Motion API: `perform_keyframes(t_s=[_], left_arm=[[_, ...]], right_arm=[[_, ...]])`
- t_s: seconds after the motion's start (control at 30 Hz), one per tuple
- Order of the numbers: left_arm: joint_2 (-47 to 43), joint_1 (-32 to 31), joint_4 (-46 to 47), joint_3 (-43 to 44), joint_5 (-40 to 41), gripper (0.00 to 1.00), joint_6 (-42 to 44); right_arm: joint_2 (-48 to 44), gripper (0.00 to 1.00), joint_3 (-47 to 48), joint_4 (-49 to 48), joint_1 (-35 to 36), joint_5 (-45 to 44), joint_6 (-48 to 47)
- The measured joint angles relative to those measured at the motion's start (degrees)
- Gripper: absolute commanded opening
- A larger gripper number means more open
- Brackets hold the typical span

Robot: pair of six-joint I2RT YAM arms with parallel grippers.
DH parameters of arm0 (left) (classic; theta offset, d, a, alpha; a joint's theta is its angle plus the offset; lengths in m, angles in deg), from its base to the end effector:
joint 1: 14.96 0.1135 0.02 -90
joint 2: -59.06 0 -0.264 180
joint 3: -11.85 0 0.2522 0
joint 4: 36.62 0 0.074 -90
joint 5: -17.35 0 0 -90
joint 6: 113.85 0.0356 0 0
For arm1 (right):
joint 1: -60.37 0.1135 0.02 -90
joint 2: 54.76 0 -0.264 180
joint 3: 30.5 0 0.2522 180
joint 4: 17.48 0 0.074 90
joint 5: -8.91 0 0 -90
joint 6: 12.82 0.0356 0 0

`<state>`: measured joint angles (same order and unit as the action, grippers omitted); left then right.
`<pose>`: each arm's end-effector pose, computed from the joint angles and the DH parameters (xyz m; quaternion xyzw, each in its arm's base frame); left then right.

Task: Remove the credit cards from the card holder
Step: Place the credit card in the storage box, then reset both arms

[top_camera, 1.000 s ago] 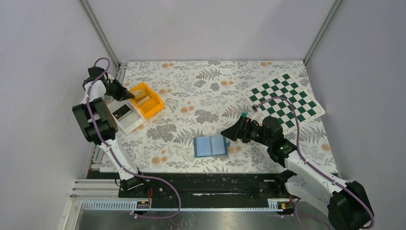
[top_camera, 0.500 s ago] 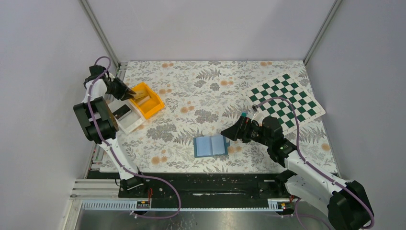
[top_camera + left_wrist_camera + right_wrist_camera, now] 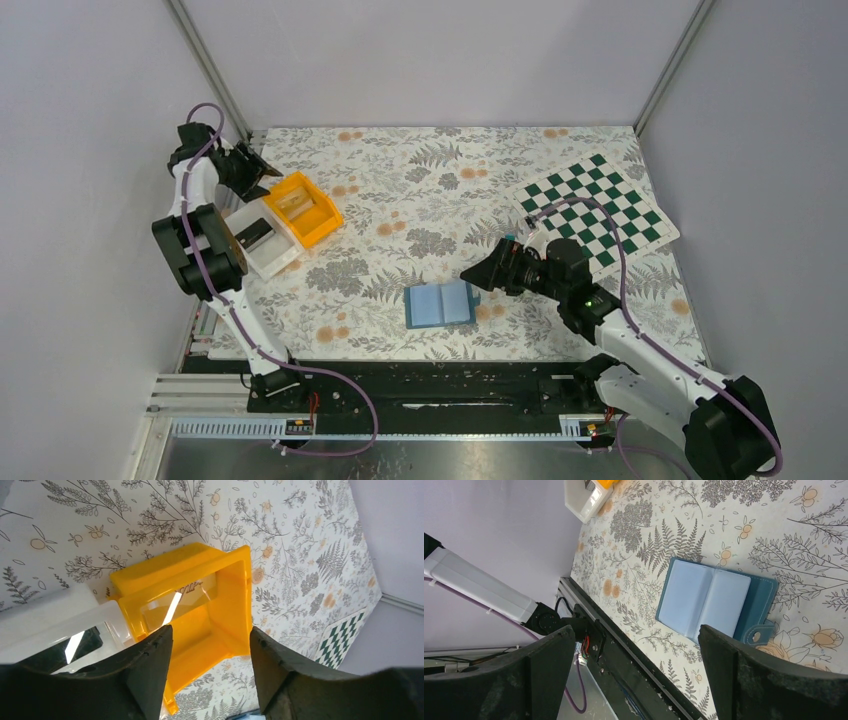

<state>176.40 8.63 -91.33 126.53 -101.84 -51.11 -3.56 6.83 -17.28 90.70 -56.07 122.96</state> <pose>0.4192 0.1641 0.2478 -0.3348 0.8692 -0.2504 0.2640 0.1672 0.1153 0.2330 -0.0286 0.7806 0.5047 0.3676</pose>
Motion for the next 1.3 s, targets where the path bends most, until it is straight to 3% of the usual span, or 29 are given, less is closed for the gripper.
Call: perform_keyframes(t_s=[0.03, 0.07, 0.1, 0.13, 0.43, 0.7, 0.87, 1.1, 1.3], left_arm=[[-0.24, -0.13, -0.15, 0.00, -0.24, 0.67, -0.24], [-0.57, -0.28, -0.28, -0.02, -0.48, 0.87, -0.42], [-1.22, -0.44, -0.48, -0.17, -0.76, 0.97, -0.72], [-1.99, -0.63, -0.59, -0.39, -1.05, 0.99, -0.50], [-25.22, -10.08, 0.17, -11.52, -6.23, 0.99, -0.74], [-48.65, -30.75, 5.14, -27.21, -6.71, 0.99, -0.63], [-58.97, -38.10, 8.20, -37.53, -3.96, 0.99, 0.09], [-71.58, -40.06, 11.87, -49.13, -1.51, 0.99, 1.97], [-72.81, -40.06, 12.11, -51.08, -0.48, 0.99, 3.21]], right_arm=[[0.22, 1.00, 1.01, 1.40, 0.00, -0.04, -0.59], [0.39, 1.00, 1.88, 2.60, 0.00, -0.09, -1.25], [0.68, 1.00, 3.50, 5.03, 0.00, -0.48, -2.21], [0.92, 1.00, 4.92, 6.95, 0.00, -0.79, -3.21], [0.96, 1.00, 19.39, 23.96, -0.02, -7.39, -11.19], [-1.53, 0.99, 26.01, 30.88, 0.00, -11.63, -14.53], [-4.66, 1.00, 26.03, 32.06, -0.02, -14.40, -14.62], [-9.68, 0.99, 26.03, 32.74, -0.02, -17.05, -14.88], [-14.53, 0.99, 25.03, 32.83, -0.02, -18.93, -15.06]])
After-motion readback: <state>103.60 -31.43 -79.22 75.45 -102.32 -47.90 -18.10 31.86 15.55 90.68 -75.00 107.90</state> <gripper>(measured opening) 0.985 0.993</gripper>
